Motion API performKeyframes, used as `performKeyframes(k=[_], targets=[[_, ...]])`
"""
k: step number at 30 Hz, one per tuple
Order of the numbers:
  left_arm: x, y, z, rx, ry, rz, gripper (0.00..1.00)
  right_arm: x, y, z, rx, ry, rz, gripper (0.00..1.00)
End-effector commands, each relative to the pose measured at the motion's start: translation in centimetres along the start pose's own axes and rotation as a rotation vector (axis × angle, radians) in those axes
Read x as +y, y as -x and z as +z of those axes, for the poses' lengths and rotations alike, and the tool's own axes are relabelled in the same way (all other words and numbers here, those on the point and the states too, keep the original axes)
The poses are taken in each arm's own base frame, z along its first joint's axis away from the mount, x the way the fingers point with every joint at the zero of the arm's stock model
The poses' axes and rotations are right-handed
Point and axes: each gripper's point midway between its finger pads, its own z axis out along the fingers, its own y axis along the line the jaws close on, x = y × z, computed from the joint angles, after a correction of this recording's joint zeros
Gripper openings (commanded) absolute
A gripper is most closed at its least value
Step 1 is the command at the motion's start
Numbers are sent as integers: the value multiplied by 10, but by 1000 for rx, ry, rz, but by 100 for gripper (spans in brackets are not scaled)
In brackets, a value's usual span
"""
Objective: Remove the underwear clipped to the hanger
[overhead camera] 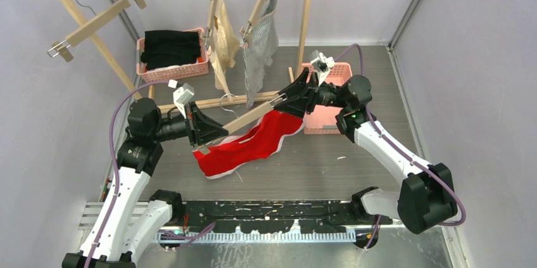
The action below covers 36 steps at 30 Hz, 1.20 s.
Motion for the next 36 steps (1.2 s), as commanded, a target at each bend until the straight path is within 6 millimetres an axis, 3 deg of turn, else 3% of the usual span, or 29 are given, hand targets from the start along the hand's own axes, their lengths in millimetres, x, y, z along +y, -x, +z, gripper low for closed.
performKeyframes(k=[1,8,9,12,14,15,17,18,23,30,36], targets=[[-12,15,0,-41,-49,76,0,6,8,6,-8,39,-25,53],[-11,14,1,-39,-51,70,0,6,4,11,-3,50,-16,39],[-10,14,2,-38,-50,67,0,7,4,12,-3,52,-18,34],[-8,10,3,-35,-47,60,0,11,8,15,-11,63,-32,3],[-7,9,3,-34,-46,59,0,12,11,15,-18,63,-42,1],[-7,9,3,-35,-46,58,0,11,12,16,-23,55,-39,6],[-8,9,3,-34,-47,60,0,10,14,17,-22,46,-29,44],[-8,9,2,-35,-48,61,0,9,15,17,-24,42,-28,53],[-9,12,2,-41,-48,71,0,10,18,19,-34,41,-27,77],[-14,28,2,-89,-46,99,0,8,14,17,-47,-4,-31,83],[-22,51,4,-168,-67,102,0,14,18,29,-139,-35,-42,85]])
